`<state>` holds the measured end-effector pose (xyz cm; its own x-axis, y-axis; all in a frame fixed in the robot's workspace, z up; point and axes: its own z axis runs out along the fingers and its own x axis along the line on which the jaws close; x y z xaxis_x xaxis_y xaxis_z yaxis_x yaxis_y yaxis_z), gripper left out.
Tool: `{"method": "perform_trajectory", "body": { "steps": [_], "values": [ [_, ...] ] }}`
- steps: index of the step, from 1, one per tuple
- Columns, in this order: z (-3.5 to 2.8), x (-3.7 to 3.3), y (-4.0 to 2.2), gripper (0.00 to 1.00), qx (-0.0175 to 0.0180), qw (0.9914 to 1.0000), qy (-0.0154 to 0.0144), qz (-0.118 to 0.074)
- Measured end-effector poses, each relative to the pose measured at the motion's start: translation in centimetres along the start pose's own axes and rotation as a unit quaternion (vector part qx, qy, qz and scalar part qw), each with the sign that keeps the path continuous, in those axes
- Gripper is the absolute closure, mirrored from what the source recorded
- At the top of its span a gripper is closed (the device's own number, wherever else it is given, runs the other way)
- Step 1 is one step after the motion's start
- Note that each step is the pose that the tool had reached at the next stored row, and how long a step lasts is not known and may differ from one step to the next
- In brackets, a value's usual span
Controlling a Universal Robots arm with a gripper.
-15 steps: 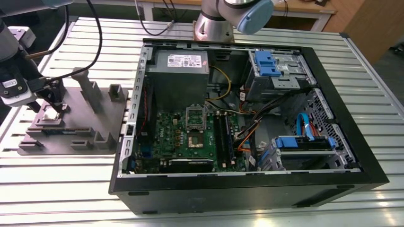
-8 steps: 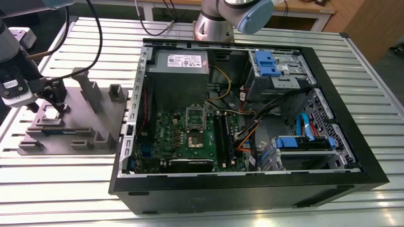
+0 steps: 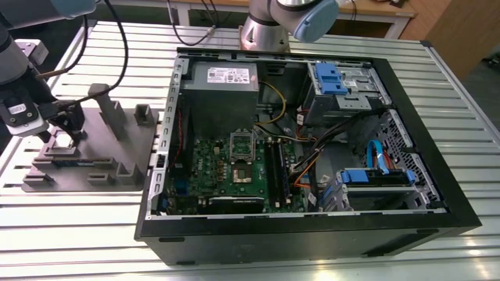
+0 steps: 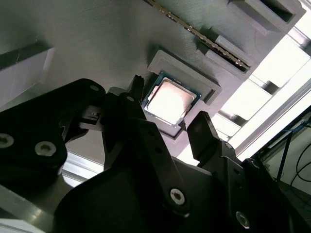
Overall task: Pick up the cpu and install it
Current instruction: 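Pick up the cpu and move it towards the insertion slot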
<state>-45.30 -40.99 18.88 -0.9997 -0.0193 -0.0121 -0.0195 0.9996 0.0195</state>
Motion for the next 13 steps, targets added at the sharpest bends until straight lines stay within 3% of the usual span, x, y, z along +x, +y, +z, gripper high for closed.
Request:
{"method": "perform_trajectory", "body": {
  "steps": [13],
  "values": [
    [0.57, 0.02, -0.01, 0.37, 0.0002, 0.99999, -0.0001, 0.003]
  ]
}}
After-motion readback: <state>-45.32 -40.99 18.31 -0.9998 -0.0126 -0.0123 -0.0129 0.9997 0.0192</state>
